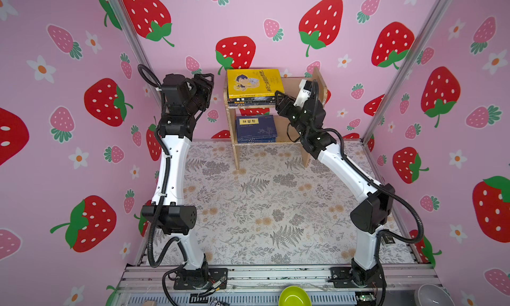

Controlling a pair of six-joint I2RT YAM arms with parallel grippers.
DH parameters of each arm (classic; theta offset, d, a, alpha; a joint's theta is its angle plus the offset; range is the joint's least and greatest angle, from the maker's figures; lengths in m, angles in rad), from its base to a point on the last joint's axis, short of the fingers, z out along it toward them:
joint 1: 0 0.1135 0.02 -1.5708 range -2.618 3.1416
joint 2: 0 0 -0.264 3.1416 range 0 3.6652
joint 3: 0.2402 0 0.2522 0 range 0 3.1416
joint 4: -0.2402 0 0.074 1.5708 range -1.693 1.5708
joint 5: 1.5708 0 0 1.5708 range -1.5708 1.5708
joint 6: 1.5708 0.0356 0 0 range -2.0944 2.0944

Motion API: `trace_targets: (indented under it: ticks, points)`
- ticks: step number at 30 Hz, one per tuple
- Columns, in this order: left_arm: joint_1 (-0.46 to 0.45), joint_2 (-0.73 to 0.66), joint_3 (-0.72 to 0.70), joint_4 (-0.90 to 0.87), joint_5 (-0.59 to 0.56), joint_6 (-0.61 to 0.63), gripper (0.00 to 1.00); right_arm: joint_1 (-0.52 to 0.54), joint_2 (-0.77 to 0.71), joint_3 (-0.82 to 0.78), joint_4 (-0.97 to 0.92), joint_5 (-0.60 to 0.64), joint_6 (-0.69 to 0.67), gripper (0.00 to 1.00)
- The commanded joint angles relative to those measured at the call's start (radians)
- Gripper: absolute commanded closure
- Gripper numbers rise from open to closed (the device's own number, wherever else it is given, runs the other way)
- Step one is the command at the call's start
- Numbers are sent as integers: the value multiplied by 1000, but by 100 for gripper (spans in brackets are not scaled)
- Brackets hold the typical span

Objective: Stacking books/files
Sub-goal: Place the book at the bookshelf, then reset both arms

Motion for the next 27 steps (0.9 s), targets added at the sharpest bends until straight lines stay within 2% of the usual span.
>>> trace_targets:
  ticks: [1,4,8,13,15,16,19,25,27]
  points:
    - [-2,-7,6,31,173,176,27,11,-40,-22,-48,22,-109,42]
    - [-2,-25,-36,51,293,298,24,10,-62,-25,-46,28,-185,33]
    - [-3,-61,-96,2,315,415,23,10,-95,-35,-45,45,-239,28]
    - [-5,-129,-194,-27,295,515,23,9,-171,-133,-40,56,-247,22]
    - [-5,-178,-260,-29,279,568,22,10,-232,-225,-32,54,-262,14]
    - [-4,-200,-306,-30,269,593,20,10,-262,-271,-35,67,-267,2]
    - [-5,-295,-469,-21,203,673,13,10,-382,-451,-43,129,-279,0]
    - [-5,-508,-845,-13,-52,824,0,10,-655,-839,-72,313,-255,0]
    - [-4,-584,-992,17,-154,862,1,7,-750,-969,-97,410,-239,0]
